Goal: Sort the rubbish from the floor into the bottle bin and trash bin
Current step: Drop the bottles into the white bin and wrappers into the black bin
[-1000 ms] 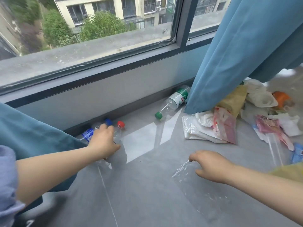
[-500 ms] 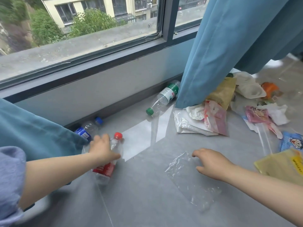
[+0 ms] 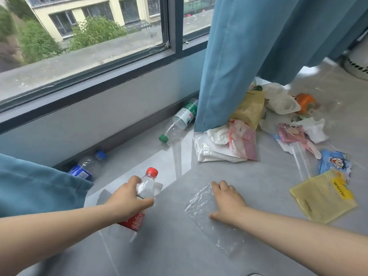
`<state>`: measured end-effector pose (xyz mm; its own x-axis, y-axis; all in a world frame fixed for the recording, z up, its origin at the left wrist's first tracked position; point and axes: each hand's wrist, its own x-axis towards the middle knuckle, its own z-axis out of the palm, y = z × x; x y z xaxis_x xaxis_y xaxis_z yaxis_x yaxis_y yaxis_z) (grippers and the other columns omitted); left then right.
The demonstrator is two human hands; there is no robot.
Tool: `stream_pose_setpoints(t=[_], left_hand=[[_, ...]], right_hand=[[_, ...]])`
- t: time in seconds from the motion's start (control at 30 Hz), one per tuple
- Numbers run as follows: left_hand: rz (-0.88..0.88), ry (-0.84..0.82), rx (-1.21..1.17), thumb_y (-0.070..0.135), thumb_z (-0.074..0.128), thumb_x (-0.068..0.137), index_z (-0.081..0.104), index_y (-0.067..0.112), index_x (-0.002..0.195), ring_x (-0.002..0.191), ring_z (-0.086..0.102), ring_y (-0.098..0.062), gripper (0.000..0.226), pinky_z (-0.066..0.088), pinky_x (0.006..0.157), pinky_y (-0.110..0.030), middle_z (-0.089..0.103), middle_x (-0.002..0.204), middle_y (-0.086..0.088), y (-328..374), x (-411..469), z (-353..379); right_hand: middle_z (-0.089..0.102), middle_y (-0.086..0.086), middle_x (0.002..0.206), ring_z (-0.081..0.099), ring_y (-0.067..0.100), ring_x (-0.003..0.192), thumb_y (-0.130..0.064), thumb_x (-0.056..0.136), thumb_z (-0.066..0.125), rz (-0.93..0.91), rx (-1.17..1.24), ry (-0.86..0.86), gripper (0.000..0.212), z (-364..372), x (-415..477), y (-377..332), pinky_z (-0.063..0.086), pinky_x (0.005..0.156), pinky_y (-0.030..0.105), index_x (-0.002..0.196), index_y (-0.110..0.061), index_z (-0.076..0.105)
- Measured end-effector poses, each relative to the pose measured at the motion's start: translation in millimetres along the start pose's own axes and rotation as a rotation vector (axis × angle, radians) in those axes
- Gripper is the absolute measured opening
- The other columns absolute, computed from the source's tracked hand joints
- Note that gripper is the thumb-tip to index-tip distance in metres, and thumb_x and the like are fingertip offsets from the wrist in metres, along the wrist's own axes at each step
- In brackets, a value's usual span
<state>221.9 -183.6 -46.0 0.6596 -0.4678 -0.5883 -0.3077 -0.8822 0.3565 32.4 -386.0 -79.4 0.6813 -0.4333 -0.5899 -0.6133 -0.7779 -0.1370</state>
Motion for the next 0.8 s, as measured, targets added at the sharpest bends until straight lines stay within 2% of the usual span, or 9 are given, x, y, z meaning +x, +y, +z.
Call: stream_pose_setpoints(t=[0.1, 0.2, 0.3, 0.33, 0.4, 0.5, 0.6, 0.7, 0.8], left_hand=[[0.015, -0.025, -0.047, 0.042, 0.070, 0.073, 0.042, 0.029, 0.120, 0.077, 0.062, -0.012, 0.056, 0.048, 0.060, -0.024, 0.064, 0.088, 0.003, 22.3, -7.0, -4.1], [0.050, -0.045, -0.053, 0.041, 0.070, 0.074, 0.042, 0.030, 0.119, 0.076, 0.062, -0.010, 0.055, 0.047, 0.060, -0.023, 0.064, 0.090, 0.003, 49.6, -15.2, 1.9], [0.096, -0.084, -0.049, 0.042, 0.070, 0.073, 0.042, 0.029, 0.122, 0.077, 0.060, -0.009, 0.058, 0.044, 0.058, -0.022, 0.062, 0.092, 0.004, 76.8, -19.6, 21.4], [0.108, -0.101, -0.065, 0.042, 0.070, 0.073, 0.042, 0.028, 0.122, 0.078, 0.061, -0.010, 0.057, 0.045, 0.060, -0.023, 0.061, 0.091, 0.004, 85.2, -20.0, 29.6], [0.132, -0.127, -0.105, 0.039, 0.070, 0.074, 0.042, 0.027, 0.122, 0.078, 0.061, -0.011, 0.056, 0.046, 0.062, -0.023, 0.061, 0.089, 0.005, 101.5, -21.5, 44.7], [0.154, -0.149, -0.180, 0.035, 0.070, 0.076, 0.043, 0.027, 0.120, 0.074, 0.060, -0.007, 0.052, 0.044, 0.058, -0.021, 0.061, 0.086, 0.007, 122.2, -22.6, 61.8], [0.167, -0.134, -0.211, 0.034, 0.070, 0.076, 0.044, 0.026, 0.120, 0.074, 0.059, -0.007, 0.052, 0.043, 0.057, -0.021, 0.061, 0.087, 0.005, 134.2, -18.3, 68.5], [0.163, -0.110, -0.243, 0.033, 0.071, 0.075, 0.047, 0.025, 0.120, 0.072, 0.059, -0.009, 0.051, 0.043, 0.056, -0.021, 0.063, 0.087, 0.003, 137.5, -11.8, 67.6], [0.144, -0.092, -0.256, 0.032, 0.071, 0.076, 0.046, 0.025, 0.119, 0.071, 0.060, -0.010, 0.051, 0.043, 0.055, -0.022, 0.063, 0.085, 0.002, 132.6, -5.6, 62.4]], right_hand=[[0.036, 0.011, 0.131, 0.049, 0.031, 0.116, -0.027, 0.075, 0.075, 0.023, 0.010, 0.018, 0.079, 9.4, -1.4, 1.2, 0.044, 0.094, 0.035, 0.136, -0.011, 0.027], [0.054, 0.010, 0.118, 0.059, 0.030, 0.106, -0.024, 0.074, 0.076, 0.039, 0.090, 0.002, 0.062, 16.5, -1.0, 10.0, 0.047, 0.082, 0.034, 0.120, -0.013, 0.037], [0.059, 0.003, 0.092, 0.059, 0.023, 0.086, -0.027, 0.074, 0.073, 0.064, 0.247, 0.045, 0.028, 23.3, -5.2, 25.6, 0.040, 0.063, 0.028, 0.084, -0.023, 0.047], [0.057, 0.001, 0.085, 0.057, 0.023, 0.082, -0.025, 0.075, 0.068, 0.084, 0.311, 0.081, 0.026, 26.6, -7.7, 33.1, 0.036, 0.058, 0.028, 0.070, -0.023, 0.043], [0.052, -0.002, 0.073, 0.055, 0.024, 0.077, -0.021, 0.076, 0.061, 0.140, 0.424, 0.184, 0.031, 32.9, -14.1, 53.1, 0.031, 0.055, 0.031, 0.059, -0.020, 0.035], [0.051, -0.002, 0.071, 0.048, 0.019, 0.071, -0.019, 0.076, 0.062, 0.247, 0.521, 0.349, 0.033, 35.6, -28.4, 90.8, 0.029, 0.058, 0.031, 0.058, -0.021, 0.035], [0.061, 0.001, 0.076, 0.056, 0.021, 0.074, -0.017, 0.077, 0.063, 0.307, 0.566, 0.427, 0.018, 37.5, -37.3, 121.5, 0.039, 0.065, 0.033, 0.066, -0.016, 0.049], [0.061, -0.003, 0.073, 0.056, 0.019, 0.073, -0.018, 0.077, 0.066, 0.288, 0.580, 0.446, 0.014, 37.3, -35.3, 128.8, 0.041, 0.064, 0.031, 0.071, -0.011, 0.055], [0.060, -0.004, 0.077, 0.056, 0.018, 0.075, -0.021, 0.078, 0.069, 0.188, 0.541, 0.455, 0.021, 28.5, -22.1, 116.7, 0.042, 0.066, 0.031, 0.070, -0.018, 0.049]])
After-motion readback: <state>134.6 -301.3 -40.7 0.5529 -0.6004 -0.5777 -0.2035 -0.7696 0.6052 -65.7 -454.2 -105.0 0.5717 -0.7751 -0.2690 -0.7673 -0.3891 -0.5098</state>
